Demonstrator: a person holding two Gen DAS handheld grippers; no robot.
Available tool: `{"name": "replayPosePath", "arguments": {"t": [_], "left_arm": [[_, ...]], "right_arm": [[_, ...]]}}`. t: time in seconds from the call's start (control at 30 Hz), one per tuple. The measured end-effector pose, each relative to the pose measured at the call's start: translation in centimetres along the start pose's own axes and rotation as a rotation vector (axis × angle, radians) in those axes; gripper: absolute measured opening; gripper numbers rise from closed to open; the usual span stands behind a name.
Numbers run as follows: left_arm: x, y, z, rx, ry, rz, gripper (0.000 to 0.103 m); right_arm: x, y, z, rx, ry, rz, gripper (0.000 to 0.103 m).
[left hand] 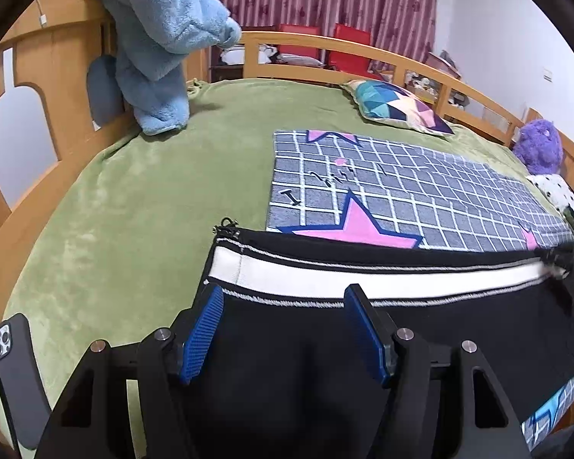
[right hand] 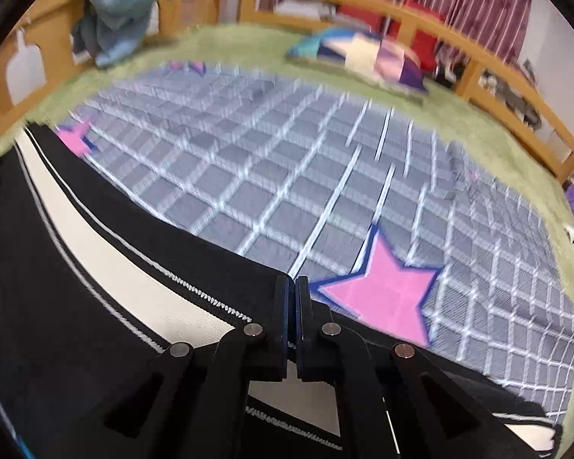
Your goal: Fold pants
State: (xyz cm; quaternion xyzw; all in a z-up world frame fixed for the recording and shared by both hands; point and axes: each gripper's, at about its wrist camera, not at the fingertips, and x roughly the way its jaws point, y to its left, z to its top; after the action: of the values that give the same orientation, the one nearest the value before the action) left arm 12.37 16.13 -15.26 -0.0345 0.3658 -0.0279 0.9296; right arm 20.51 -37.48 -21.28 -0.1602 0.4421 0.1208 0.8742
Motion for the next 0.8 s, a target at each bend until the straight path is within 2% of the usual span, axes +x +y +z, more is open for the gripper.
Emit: {"name": "replayPosePath", "arguments": {"t": [0.07, 0.13, 0.23, 0.37, 0.43, 0.47, 0.5, 0.53, 0.57, 0.6, 0.67, 0.73, 0.8], "left_arm": [[0.1, 0.3, 0.5, -0.012, -0.008, -0.001, 0.064], [0.4, 0.6, 1.2, -0.011, -0.011, 0.015, 0.064], [1.7, 1.1, 2.2, -0.004, -0.002, 0.064, 0.064], [5.0, 2.0, 3.2, -0.011, 0.032, 0.101, 0.064], [6.7, 2.5, 3.5, -0.029, 0.073, 0.101, 0.063], [7.6, 2.6, 3.6, -0.038, 0.108, 0.087, 0.049], [8.4, 2.7, 3.6, -0.049, 0.13, 0.054, 0.023], [8.7, 2.8, 3.7, -0.051, 0.124, 0.07, 0.015], [8.7, 3.0, 3.9, -0.058, 0.108, 0.084, 0.014], [8.3, 3.5, 4.4, -0.081, 0.083, 0.058, 0.011], [6.8, 5.4, 5.4, -0.18, 0.007, -0.005, 0.011], [7.5, 5.7, 5.5, -0.192, 0.03, -0.013, 0.011], [9.4, 4.9, 4.8, -0.154, 0.078, 0.039, 0.011]], "right_arm": [[2.2, 0.4, -0.8, 0.007, 0.037, -0.008, 0.003], [1.7, 0.2, -0.9, 0.038, -0.002, -0.012, 0.006], [0.7, -0.6, -0.8, 0.107, 0.0, -0.011, 0.018], [-1.6, 0.2, -1.2, 0.116, -0.025, -0.08, 0.049], [-2.7, 0.9, -2.0, 0.121, -0.037, -0.109, 0.05], [-3.3, 1.2, -2.4, 0.123, -0.035, -0.131, 0.05], [-3.6, 1.5, -2.7, 0.129, -0.034, -0.144, 0.05], [-3.9, 1.4, -3.0, 0.143, -0.036, -0.155, 0.05], [-4.2, 1.3, -3.4, 0.163, -0.037, -0.16, 0.05], [-4.1, 1.0, -3.3, 0.181, -0.033, -0.164, 0.05], [-4.7, 0.8, -3.7, 0.224, -0.031, -0.178, 0.05], [-5.6, 0.5, -4.0, 0.26, -0.069, -0.191, 0.05], [-5.4, 0.3, -3.7, 0.278, -0.09, -0.201, 0.056]]}}
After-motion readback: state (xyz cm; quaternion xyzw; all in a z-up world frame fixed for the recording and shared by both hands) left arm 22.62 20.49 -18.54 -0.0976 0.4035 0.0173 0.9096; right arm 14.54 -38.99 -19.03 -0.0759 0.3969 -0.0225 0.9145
